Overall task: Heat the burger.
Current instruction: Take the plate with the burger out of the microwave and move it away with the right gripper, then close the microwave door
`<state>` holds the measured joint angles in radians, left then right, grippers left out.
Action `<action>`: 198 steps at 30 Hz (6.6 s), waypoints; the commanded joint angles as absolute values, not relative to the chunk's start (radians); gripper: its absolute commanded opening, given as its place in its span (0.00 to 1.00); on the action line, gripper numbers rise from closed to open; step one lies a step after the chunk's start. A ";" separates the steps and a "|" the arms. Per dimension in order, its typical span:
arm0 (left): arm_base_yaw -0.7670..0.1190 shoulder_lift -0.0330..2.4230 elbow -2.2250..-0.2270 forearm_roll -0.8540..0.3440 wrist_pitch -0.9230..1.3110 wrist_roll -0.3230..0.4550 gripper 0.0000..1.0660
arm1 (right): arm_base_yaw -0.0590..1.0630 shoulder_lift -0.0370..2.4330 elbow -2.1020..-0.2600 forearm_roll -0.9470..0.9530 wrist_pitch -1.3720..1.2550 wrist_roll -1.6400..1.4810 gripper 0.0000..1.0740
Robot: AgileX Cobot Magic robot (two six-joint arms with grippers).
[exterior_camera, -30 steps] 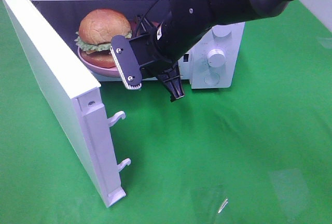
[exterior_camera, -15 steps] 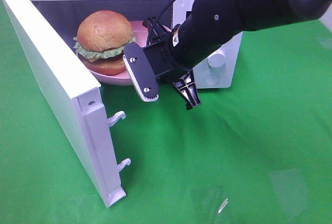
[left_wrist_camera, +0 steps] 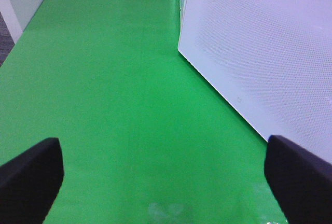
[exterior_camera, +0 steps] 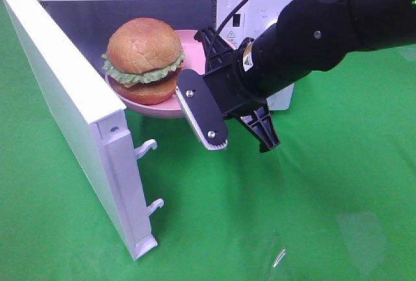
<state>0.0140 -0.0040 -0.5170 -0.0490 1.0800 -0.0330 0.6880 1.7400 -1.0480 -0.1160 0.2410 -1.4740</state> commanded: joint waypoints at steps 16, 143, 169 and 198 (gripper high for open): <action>0.015 -0.021 -0.518 -0.050 1.066 -0.029 0.94 | 0.702 1.530 -0.869 -0.118 0.164 -1.391 0.00; 0.015 -0.021 -0.518 -0.050 1.066 -0.029 0.94 | 0.408 1.589 -0.615 -0.919 0.826 0.850 0.02; 0.015 -0.021 -0.518 -0.050 1.066 -0.029 0.94 | 0.353 1.622 -0.719 -0.627 0.711 0.650 0.45; 0.015 -0.021 -0.518 -0.050 1.066 -0.029 0.94 | 0.353 0.909 -0.704 -0.083 0.853 0.038 0.78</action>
<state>0.0140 -0.0040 -0.5170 -0.0490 1.0800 -0.0330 0.3530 0.9690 -0.7240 -0.0880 0.8230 0.0550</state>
